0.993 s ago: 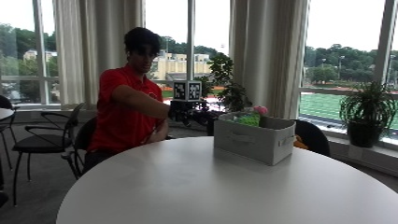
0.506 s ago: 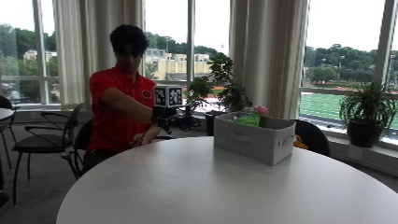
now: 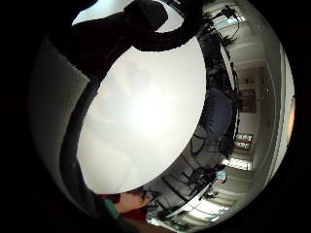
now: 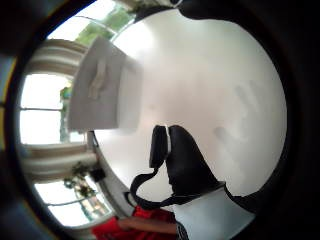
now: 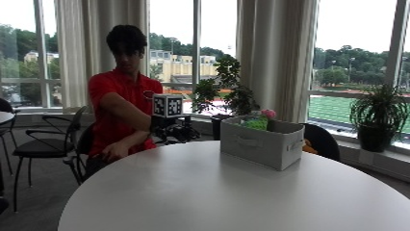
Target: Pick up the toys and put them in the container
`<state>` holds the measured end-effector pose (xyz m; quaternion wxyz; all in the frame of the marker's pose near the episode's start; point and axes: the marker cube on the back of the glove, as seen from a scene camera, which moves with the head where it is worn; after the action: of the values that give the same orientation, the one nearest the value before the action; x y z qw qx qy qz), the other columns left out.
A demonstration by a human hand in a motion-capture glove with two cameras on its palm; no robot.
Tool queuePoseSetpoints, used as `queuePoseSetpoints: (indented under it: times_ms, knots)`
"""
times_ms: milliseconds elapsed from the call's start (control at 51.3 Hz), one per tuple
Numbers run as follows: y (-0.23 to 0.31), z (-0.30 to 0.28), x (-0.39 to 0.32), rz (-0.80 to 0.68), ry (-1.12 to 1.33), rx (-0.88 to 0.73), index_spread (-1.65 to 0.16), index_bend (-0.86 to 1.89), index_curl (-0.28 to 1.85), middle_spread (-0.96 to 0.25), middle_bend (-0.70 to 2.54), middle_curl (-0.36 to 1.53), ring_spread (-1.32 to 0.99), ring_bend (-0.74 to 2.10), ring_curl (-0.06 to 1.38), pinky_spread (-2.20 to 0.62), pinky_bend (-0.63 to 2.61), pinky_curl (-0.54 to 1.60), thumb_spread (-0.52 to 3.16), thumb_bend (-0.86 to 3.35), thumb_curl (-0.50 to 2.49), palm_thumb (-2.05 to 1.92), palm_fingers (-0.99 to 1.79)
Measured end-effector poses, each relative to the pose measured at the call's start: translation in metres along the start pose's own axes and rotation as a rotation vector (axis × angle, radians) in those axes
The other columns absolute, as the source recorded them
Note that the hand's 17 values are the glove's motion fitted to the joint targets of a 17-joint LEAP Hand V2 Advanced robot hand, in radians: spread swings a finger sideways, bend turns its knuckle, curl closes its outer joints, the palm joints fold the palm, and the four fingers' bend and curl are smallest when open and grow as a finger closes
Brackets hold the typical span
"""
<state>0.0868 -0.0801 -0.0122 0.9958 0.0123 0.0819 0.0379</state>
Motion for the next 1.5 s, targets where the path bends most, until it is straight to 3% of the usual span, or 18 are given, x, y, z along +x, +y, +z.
queuePoseSetpoints:
  times_ms: [370,1500]
  knots:
    - [-0.015,-0.02,0.01,-0.028,0.057,0.09,-0.4,0.16,0.26,-0.14,0.17,0.28,-0.15,0.3,0.34,0.08,0.91,0.3,1.26,-0.02,0.33,0.02,-0.06]
    - [0.008,-0.012,-0.002,0.012,-0.145,0.021,-0.41,0.17,0.3,-0.15,0.17,0.3,-0.17,0.3,0.36,0.08,0.87,0.32,1.26,-0.02,0.33,0.02,-0.04]
